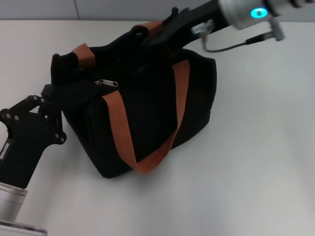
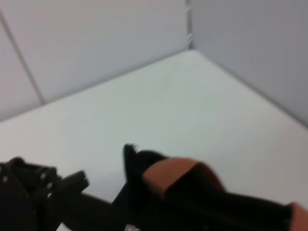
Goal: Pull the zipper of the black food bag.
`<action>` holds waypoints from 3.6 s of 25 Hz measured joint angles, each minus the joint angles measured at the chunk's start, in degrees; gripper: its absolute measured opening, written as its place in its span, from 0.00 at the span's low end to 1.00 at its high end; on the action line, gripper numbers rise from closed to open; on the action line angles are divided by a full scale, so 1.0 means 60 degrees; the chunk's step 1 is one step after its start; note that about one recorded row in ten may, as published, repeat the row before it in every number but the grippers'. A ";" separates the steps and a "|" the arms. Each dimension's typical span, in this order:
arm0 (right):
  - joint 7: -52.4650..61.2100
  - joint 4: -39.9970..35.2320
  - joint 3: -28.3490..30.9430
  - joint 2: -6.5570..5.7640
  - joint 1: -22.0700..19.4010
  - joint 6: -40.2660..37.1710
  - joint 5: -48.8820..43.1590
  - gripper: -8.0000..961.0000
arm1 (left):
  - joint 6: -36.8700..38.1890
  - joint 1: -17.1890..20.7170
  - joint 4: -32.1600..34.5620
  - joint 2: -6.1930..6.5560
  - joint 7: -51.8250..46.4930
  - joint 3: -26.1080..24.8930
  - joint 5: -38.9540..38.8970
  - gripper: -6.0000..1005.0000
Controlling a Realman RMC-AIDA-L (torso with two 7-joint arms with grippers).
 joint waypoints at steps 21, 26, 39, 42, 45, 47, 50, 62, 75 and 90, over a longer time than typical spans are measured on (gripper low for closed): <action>-0.6779 -0.0217 0.1393 0.0066 -0.6279 -0.1073 0.5234 0.45 | -0.0146 -0.0265 0.0024 0.0001 -0.0123 -0.0029 -0.0018 0.13; -0.7285 0.0389 0.1699 0.0051 -0.6168 -0.0768 0.5253 0.47 | -0.0215 -0.0280 0.0002 0.0001 -0.0123 -0.0029 -0.0016 0.14; -0.8086 0.1704 0.1488 0.0037 -0.4610 0.0430 0.4566 0.46 | -0.0224 -0.0296 -0.0007 0.0001 -0.0124 0.0011 0.0060 0.14; -0.8085 0.1836 0.1451 0.0033 -0.4392 0.0434 0.4300 0.46 | -0.0224 -0.0300 -0.0017 0.0001 -0.0123 0.0028 0.0060 0.14; -0.8027 0.2038 0.1384 0.0033 -0.4152 0.0527 0.3826 0.46 | -0.0221 -0.0299 -0.0020 0.0001 -0.0123 0.0030 0.0060 0.14; -0.8024 0.2195 0.1371 0.0036 -0.4089 0.0723 0.3777 0.46 | -0.0219 -0.0298 -0.0022 0.0001 -0.0123 0.0031 0.0059 0.14; -0.8025 0.2323 0.1422 0.0028 -0.4047 0.0837 0.3797 0.38 | -0.0220 -0.0296 -0.0021 0.0001 -0.0123 0.0030 0.0059 0.14; -0.8228 0.1807 0.1438 0.0055 -0.4944 -0.0338 0.3927 0.10 | -0.0150 -0.0371 0.0005 0.0001 -0.0123 0.0235 0.0068 0.14; -0.9243 0.1598 0.2817 0.0076 -0.7335 -0.2649 0.5093 0.07 | -0.0093 -0.0782 -0.0224 0.0001 -0.0109 0.1335 0.0261 0.14; -0.8614 0.2001 0.4670 -0.0027 -0.7642 -0.4338 0.3955 0.08 | -0.0043 -0.0718 -0.0448 0.0001 -0.0108 0.1384 0.0797 0.14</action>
